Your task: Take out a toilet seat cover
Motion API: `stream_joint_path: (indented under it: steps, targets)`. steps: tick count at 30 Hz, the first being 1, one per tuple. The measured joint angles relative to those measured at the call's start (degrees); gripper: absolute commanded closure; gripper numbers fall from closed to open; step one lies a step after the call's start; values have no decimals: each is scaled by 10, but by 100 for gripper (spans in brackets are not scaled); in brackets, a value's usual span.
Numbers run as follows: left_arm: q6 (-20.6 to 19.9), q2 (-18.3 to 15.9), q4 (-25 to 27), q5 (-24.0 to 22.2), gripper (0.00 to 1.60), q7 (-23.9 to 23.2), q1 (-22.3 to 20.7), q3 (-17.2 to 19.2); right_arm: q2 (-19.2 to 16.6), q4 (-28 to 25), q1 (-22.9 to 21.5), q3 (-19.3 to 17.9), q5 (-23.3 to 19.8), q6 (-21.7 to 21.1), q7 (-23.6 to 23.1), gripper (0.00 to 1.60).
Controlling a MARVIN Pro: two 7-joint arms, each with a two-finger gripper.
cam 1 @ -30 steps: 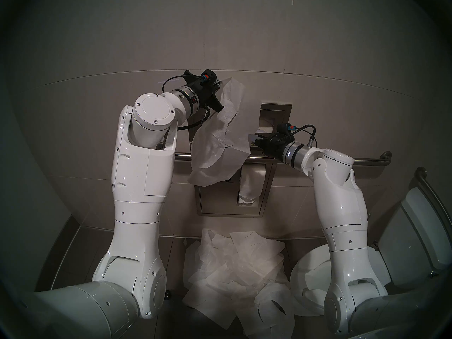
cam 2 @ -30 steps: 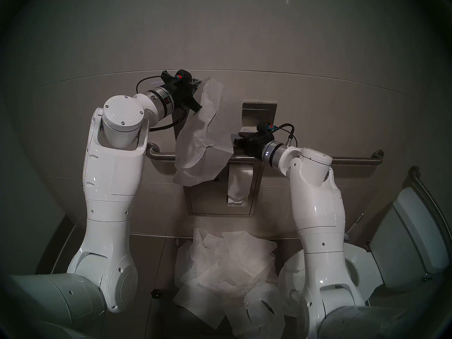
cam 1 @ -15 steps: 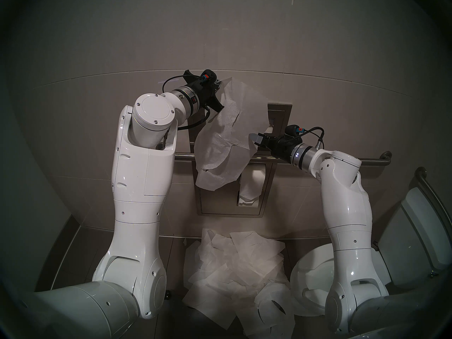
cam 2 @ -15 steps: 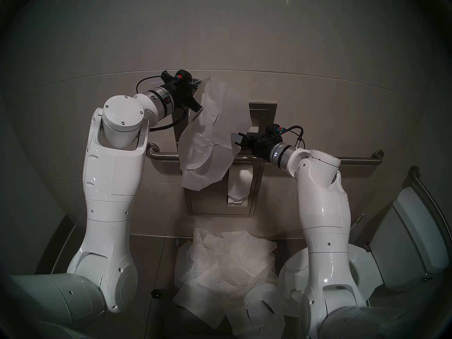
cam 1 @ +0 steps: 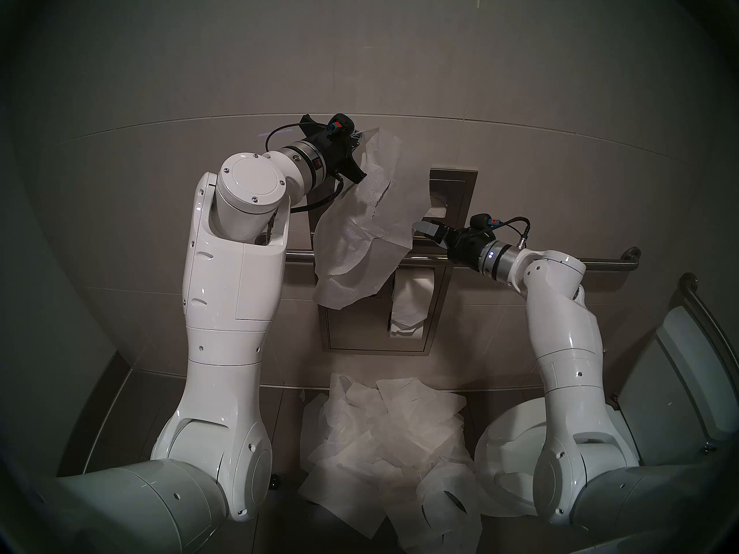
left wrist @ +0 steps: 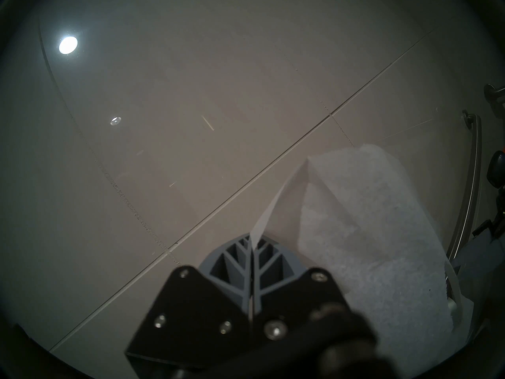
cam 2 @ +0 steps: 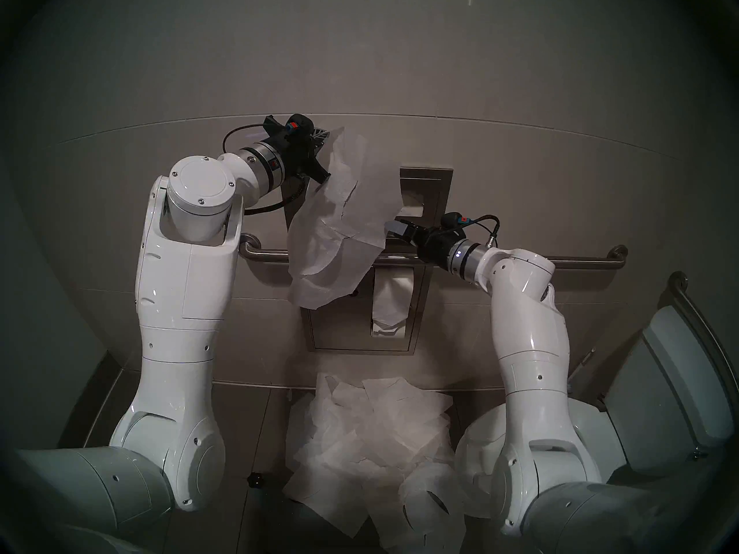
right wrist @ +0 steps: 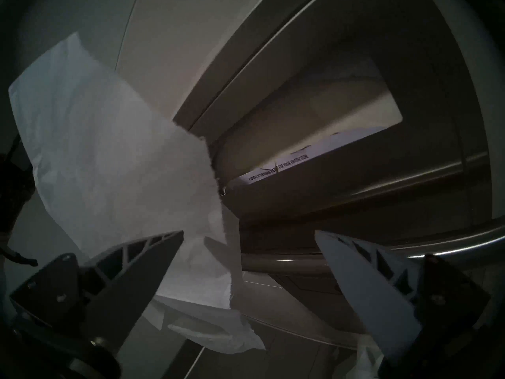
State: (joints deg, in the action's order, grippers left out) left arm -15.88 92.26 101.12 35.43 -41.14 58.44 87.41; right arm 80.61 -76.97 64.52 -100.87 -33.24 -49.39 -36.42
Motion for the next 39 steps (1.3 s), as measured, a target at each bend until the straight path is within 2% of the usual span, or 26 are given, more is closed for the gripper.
stream_joint_path:
  steps: [6,16,26,34,35,36,37,39]
  targets:
    - [0,0,0,0,160,0,0,0,-13,54,-27,-12,-28,-43,-18,0]
    - [0,0,0,0,160,0,0,0,-21,128,-62,7,-44,-57,-46,0]
    - [0,0,0,0,160,0,0,0,-19,151,-88,33,-49,-57,-71,0]
    - [0,0,0,0,160,0,0,0,-3,161,-104,52,-53,-52,-85,0]
    - [0,0,0,0,160,0,0,0,-1,162,-104,54,-53,-51,-86,53]
    - [0,0,0,0,160,0,0,0,1,162,-105,55,-54,-50,-87,93]
    - [0,0,0,0,160,0,0,0,3,163,-105,56,-54,-48,-88,156]
    - [0,0,0,0,160,0,0,0,5,163,-105,59,-55,-46,-91,160]
